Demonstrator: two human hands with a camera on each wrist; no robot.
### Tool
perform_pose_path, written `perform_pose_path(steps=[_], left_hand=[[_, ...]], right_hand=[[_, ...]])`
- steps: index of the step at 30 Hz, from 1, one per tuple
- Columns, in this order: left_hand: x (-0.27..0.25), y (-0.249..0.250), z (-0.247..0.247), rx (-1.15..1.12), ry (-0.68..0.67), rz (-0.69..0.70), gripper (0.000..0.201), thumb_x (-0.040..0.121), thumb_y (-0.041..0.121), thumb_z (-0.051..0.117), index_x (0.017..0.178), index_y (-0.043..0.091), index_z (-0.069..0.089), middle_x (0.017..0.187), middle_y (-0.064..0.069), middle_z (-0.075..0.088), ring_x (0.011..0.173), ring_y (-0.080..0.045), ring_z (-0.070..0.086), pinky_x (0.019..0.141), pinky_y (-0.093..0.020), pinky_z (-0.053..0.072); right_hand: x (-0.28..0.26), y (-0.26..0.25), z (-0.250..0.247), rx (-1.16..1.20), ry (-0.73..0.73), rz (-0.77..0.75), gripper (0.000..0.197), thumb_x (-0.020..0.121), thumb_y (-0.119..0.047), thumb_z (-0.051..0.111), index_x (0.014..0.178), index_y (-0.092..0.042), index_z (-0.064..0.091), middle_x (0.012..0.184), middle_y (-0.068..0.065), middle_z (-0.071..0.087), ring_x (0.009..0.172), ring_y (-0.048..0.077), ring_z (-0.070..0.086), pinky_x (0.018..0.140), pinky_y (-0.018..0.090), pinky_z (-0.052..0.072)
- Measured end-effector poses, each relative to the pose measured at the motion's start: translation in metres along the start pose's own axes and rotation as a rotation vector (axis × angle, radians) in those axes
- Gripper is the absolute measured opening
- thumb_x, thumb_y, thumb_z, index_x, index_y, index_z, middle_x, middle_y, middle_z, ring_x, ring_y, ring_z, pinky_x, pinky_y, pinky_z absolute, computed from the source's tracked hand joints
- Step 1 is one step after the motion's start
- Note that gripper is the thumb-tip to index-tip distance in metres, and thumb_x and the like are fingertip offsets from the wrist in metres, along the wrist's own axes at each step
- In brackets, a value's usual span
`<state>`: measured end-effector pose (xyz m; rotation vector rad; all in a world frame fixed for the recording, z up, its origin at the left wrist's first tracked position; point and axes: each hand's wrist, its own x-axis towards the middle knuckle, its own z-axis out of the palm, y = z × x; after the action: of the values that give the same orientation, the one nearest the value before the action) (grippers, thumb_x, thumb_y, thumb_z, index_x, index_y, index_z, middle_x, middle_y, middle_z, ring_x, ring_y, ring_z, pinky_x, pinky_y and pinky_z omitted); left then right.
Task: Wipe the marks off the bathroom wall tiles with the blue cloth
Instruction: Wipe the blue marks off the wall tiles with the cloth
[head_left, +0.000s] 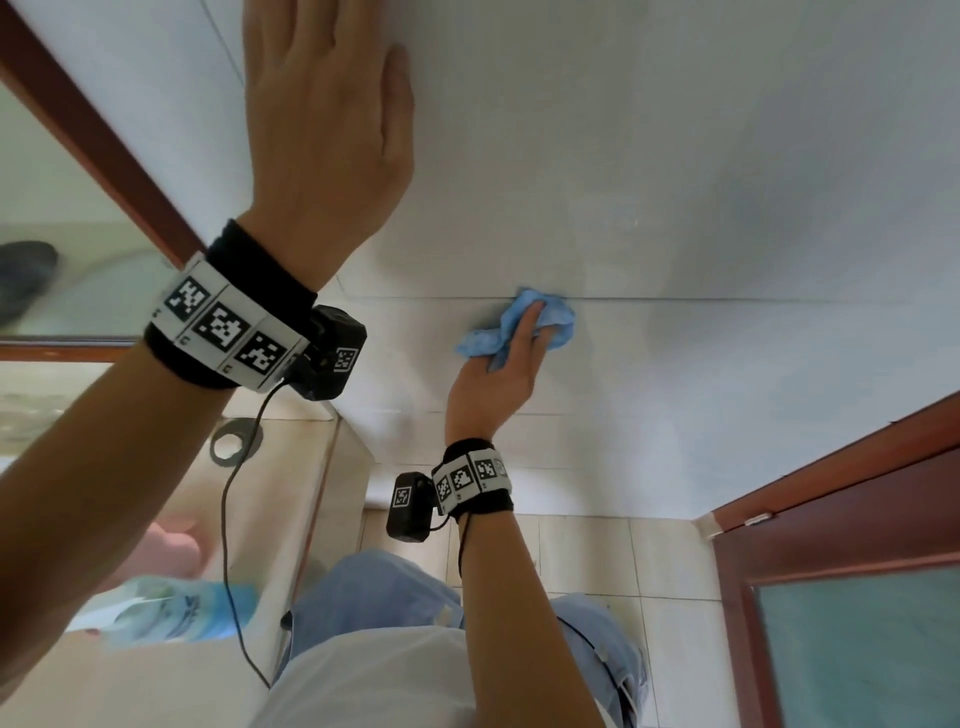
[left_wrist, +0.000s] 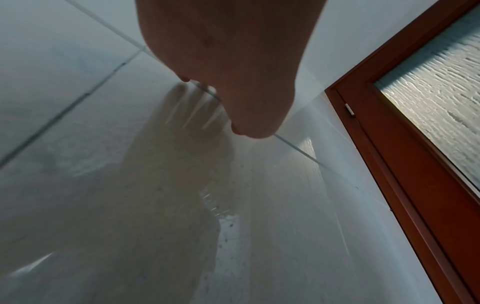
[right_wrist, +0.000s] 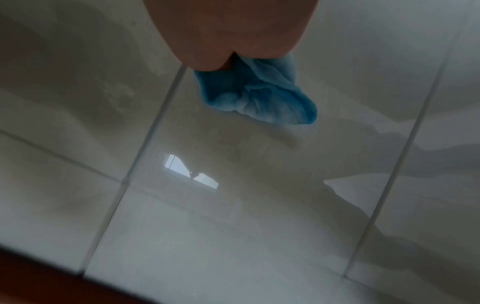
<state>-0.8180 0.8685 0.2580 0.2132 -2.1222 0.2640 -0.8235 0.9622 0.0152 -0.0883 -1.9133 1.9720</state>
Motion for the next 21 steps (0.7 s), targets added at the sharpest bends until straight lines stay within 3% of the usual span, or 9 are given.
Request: perform_pose_path(steps=[2,4,7,9,11,13,14,17,21], left_hand=[[-0.001,-0.01,-0.001,0.012,-0.037,0.007,0.041,0.108,0.026,0.033,0.129,0.001,0.058,0.127,-0.018,0.06,0.119,-0.037,0.055,0.106,-0.039,0.037],[-0.001,-0.016,-0.004,-0.006,-0.051,0.0,0.041,0.107,0.026,0.034,0.129,0.0,0.057,0.128,-0.018,0.06,0.119,-0.037,0.055,0.107,-0.039,0.037],[-0.002,-0.026,-0.009,0.005,-0.02,-0.074,0.04,0.107,0.026,0.036,0.129,0.0,0.057,0.129,-0.019,0.059,0.123,-0.039,0.055,0.109,-0.039,0.037],[-0.003,-0.033,-0.009,0.041,-0.014,-0.142,0.044,0.108,0.029,0.034,0.132,-0.001,0.056,0.136,-0.021,0.057,0.132,-0.04,0.051,0.115,-0.038,0.032],[-0.005,-0.039,-0.01,0.063,-0.026,-0.187,0.048,0.109,0.03,0.031,0.138,-0.002,0.053,0.142,-0.022,0.054,0.138,-0.039,0.048,0.12,-0.036,0.026],[-0.006,-0.042,-0.009,0.067,-0.019,-0.181,0.049,0.109,0.028,0.031,0.142,-0.003,0.05,0.145,-0.023,0.052,0.141,-0.039,0.046,0.121,-0.035,0.025],[-0.006,-0.043,-0.009,0.06,-0.016,-0.175,0.05,0.108,0.027,0.032,0.145,-0.003,0.049,0.147,-0.024,0.051,0.142,-0.04,0.045,0.122,-0.035,0.025],[-0.006,-0.047,-0.009,0.059,0.002,-0.161,0.051,0.107,0.022,0.034,0.151,-0.001,0.045,0.151,-0.022,0.05,0.144,-0.04,0.044,0.122,-0.033,0.026],[-0.011,-0.062,-0.008,0.047,0.047,-0.088,0.046,0.107,0.016,0.038,0.149,0.003,0.05,0.144,-0.018,0.057,0.135,-0.031,0.049,0.114,-0.032,0.035]], right_hand=[[-0.014,0.001,0.005,-0.045,-0.092,-0.048,0.074,0.097,0.009,0.056,0.157,-0.03,0.041,0.161,-0.005,0.039,0.142,0.016,0.047,0.114,0.026,0.043],[-0.014,-0.001,0.0,-0.015,-0.078,-0.037,0.073,0.094,0.011,0.054,0.155,-0.028,0.045,0.162,-0.001,0.04,0.147,0.019,0.043,0.119,0.028,0.039],[0.023,-0.015,-0.019,0.041,0.186,-0.038,0.063,0.091,0.006,0.05,0.151,-0.013,0.052,0.158,0.011,0.045,0.146,0.024,0.044,0.121,0.023,0.033],[0.065,-0.02,-0.039,0.036,0.38,-0.084,0.057,0.094,0.003,0.052,0.15,-0.003,0.049,0.156,0.012,0.045,0.143,0.013,0.044,0.119,0.018,0.03],[0.104,-0.021,-0.06,0.038,0.439,-0.079,0.053,0.1,0.0,0.053,0.152,-0.002,0.047,0.151,0.009,0.051,0.137,0.006,0.05,0.119,0.024,0.035],[0.121,-0.023,-0.067,0.022,0.39,-0.061,0.054,0.101,-0.009,0.053,0.155,-0.007,0.045,0.149,0.011,0.055,0.132,0.019,0.056,0.115,0.04,0.043],[0.12,-0.027,-0.062,0.027,0.363,-0.058,0.055,0.101,-0.011,0.053,0.155,-0.009,0.044,0.149,0.012,0.055,0.132,0.024,0.057,0.114,0.042,0.044],[0.085,-0.046,-0.023,0.026,0.313,-0.072,0.061,0.096,-0.008,0.052,0.156,-0.009,0.043,0.16,0.017,0.042,0.143,0.027,0.047,0.118,0.033,0.039],[0.011,-0.058,0.022,-0.066,-0.085,-0.234,0.076,0.087,-0.009,0.053,0.16,-0.009,0.032,0.168,0.005,0.019,0.156,0.032,0.024,0.118,0.051,0.039]])
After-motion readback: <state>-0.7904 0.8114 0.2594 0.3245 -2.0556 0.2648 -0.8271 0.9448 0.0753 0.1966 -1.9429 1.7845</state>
